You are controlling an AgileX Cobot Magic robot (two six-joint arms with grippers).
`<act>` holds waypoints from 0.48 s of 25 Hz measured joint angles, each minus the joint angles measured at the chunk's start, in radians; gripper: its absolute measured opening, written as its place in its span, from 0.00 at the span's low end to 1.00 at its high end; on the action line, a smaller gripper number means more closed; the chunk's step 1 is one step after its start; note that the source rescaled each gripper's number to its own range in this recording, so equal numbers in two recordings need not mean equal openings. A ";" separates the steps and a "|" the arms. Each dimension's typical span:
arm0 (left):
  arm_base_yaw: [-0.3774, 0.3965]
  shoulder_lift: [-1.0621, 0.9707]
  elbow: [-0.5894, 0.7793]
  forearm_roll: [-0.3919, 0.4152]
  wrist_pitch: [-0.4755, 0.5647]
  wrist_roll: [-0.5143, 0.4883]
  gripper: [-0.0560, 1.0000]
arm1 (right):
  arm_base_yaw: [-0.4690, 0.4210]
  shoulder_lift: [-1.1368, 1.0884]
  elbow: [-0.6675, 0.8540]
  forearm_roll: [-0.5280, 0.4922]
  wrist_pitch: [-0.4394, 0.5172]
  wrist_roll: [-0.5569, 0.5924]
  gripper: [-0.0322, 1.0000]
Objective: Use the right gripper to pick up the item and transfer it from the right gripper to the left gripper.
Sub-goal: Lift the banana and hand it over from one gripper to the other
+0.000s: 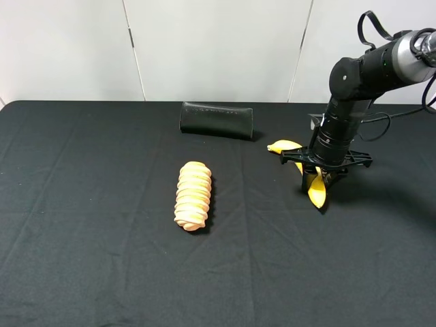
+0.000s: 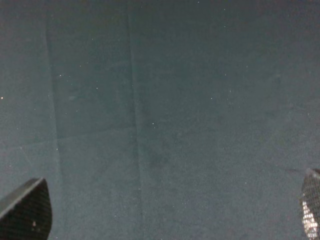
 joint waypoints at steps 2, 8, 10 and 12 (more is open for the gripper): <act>0.000 0.000 0.000 0.000 0.000 0.000 0.98 | 0.000 0.000 0.000 0.006 0.000 0.001 0.04; 0.000 0.000 0.000 0.000 0.000 0.000 0.98 | 0.000 -0.003 0.000 0.011 -0.001 0.002 0.04; 0.000 0.000 0.000 0.000 0.000 0.000 0.98 | 0.000 -0.017 0.000 0.014 -0.002 0.002 0.04; 0.000 0.000 0.000 0.000 0.000 0.000 0.98 | 0.000 -0.047 0.000 0.015 -0.002 0.002 0.04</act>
